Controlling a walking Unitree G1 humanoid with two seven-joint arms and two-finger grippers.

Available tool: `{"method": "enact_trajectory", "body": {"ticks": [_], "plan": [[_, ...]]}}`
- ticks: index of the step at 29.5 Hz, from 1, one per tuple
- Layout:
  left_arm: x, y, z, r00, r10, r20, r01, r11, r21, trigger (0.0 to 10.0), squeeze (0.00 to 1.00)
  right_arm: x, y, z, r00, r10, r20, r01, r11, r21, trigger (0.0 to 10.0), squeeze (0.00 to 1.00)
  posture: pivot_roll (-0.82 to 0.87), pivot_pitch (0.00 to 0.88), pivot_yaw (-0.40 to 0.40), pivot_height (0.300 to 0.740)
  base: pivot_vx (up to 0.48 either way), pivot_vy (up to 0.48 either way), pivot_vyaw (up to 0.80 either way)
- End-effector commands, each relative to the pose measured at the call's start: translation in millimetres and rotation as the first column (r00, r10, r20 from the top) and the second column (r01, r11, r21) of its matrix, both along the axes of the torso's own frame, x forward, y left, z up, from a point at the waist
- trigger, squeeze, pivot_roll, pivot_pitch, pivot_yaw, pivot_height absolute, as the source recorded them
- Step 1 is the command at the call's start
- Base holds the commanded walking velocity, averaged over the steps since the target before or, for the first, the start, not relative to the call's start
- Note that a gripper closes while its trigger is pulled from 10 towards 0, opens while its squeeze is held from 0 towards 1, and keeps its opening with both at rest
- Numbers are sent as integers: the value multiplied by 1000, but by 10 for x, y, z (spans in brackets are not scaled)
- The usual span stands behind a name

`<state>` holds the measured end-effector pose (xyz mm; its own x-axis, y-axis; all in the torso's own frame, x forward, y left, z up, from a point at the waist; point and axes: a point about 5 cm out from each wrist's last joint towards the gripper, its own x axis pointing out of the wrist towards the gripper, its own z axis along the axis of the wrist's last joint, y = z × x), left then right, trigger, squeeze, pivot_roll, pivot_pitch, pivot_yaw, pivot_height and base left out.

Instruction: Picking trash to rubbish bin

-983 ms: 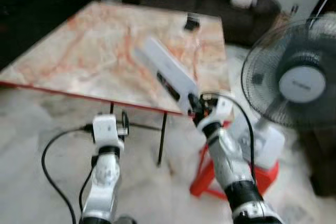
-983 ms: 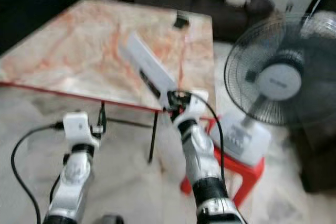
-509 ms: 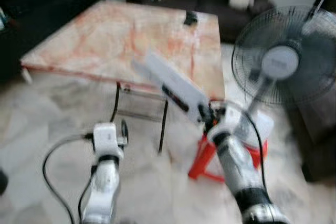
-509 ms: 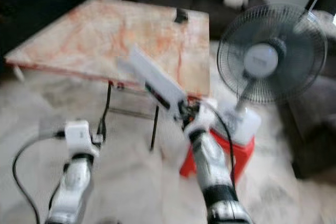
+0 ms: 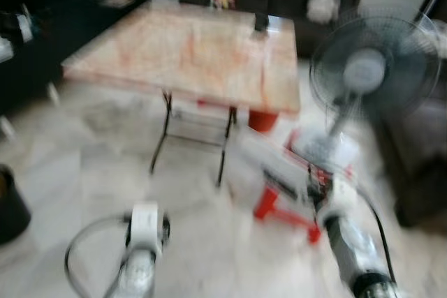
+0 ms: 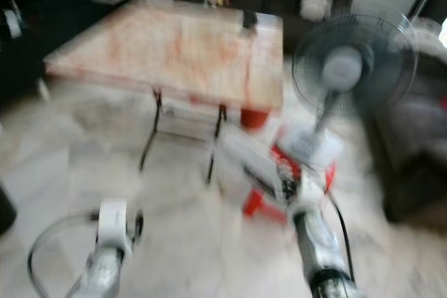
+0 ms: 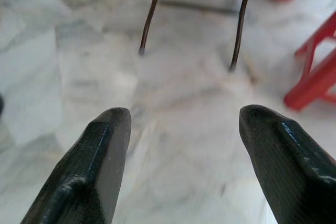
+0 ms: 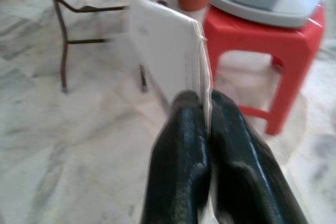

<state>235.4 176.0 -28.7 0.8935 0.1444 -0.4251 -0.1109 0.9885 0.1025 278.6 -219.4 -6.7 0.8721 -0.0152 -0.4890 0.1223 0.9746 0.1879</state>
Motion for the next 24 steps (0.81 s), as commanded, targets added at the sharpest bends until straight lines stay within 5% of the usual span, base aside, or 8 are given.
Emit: {"method": "enact_trajectory", "body": {"ticks": [1,6,14,24], "plan": [[-80,-45,-120,997,-4,-77,3,1000,-23,10000,0,-157,-175,-117,994,-61,-85,58,997,-47,10000,0,-9,35,-116,740,0,0,0],[-460,15,-453,952,38,-303,-56,997,-49,10000,0,-547,-267,-403,964,-105,-245,84,992,-94,10000,0,-11,36,-111,740,0,0,159],[-829,55,-658,884,99,-457,-152,985,-80,10000,0,-817,-257,-579,927,-138,-350,98,987,-131,10000,0,-12,24,-105,740,0,0,794],[-893,55,-685,876,107,-471,-167,982,-87,10000,0,-821,-348,-554,923,-177,-340,135,980,-146,10000,0,-19,11,-105,740,0,0,794]]}}
